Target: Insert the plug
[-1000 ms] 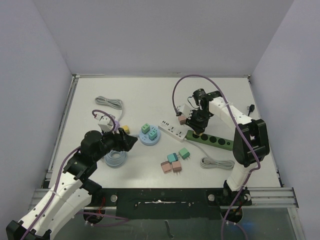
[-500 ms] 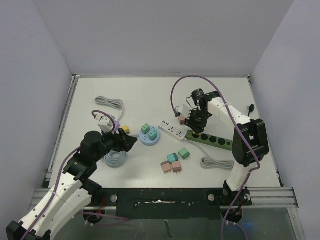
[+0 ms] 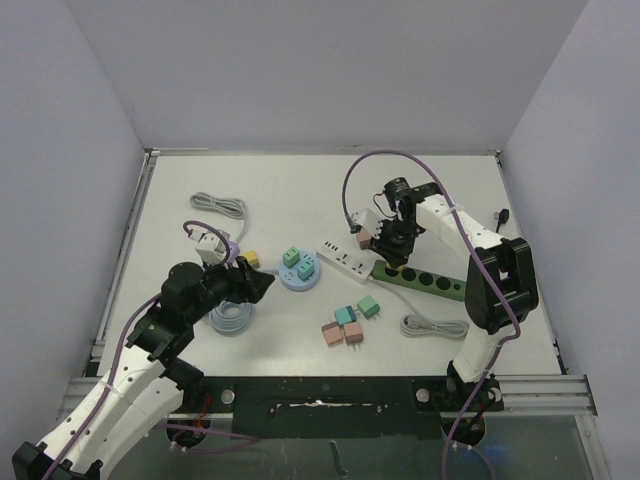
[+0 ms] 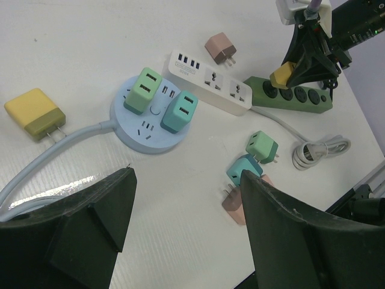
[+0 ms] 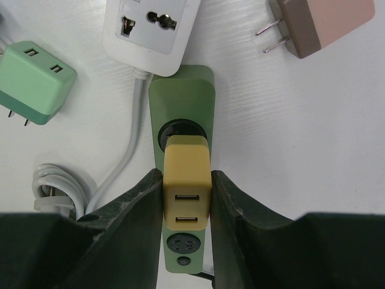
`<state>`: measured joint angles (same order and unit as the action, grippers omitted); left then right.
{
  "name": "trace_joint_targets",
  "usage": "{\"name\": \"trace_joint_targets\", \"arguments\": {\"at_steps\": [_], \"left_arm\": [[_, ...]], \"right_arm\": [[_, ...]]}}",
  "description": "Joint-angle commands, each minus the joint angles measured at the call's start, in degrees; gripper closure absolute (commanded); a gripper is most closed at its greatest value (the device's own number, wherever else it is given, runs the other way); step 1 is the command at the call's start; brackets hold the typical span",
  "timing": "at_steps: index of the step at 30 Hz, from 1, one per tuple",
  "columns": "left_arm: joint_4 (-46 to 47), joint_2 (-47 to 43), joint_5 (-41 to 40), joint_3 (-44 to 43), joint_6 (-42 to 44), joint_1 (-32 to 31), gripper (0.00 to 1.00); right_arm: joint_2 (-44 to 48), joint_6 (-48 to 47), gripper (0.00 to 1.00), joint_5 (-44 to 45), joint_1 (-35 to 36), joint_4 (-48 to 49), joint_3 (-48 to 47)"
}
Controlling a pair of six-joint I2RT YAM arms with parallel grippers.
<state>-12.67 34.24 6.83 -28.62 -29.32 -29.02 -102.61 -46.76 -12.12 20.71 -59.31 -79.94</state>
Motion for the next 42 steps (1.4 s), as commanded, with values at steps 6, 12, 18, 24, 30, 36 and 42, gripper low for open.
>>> {"name": "trace_joint_targets", "arguments": {"at_steps": [6,12,18,24,30,36,42], "left_arm": [[4.1,-0.9,-0.5,-0.3,0.7,0.3,0.32],[4.1,-1.0,-0.7,-0.3,0.7,0.3,0.32],[4.0,-1.3,-0.7,-0.2,0.6,0.3,0.32],[3.9,-1.5,-0.7,-0.2,0.5,0.3,0.32],[3.9,-1.5,-0.6,-0.1,0.4,0.3,0.32],[3.7,-1.7,-0.7,-0.1,0.4,0.3,0.32],[3.3,-2.1,-0.8,-0.1,0.3,0.3,0.32]], "right_arm": [[0.9,-2.2,0.97,0.7,-0.1,9.6,4.9],[2.0,-2.6,0.97,0.3,0.0,11.7,5.7],[2.9,-3.4,0.97,-5.3,-0.7,11.1,5.7],[3.0,-3.6,0.97,-5.6,-0.9,10.3,5.7],[2.7,-3.2,0.97,-4.1,-0.8,10.3,5.3],[1.2,0.9,0.98,-3.1,-1.0,11.1,2.1],[0.5,4.7,0.97,-4.6,-2.0,11.2,-0.9]]}}
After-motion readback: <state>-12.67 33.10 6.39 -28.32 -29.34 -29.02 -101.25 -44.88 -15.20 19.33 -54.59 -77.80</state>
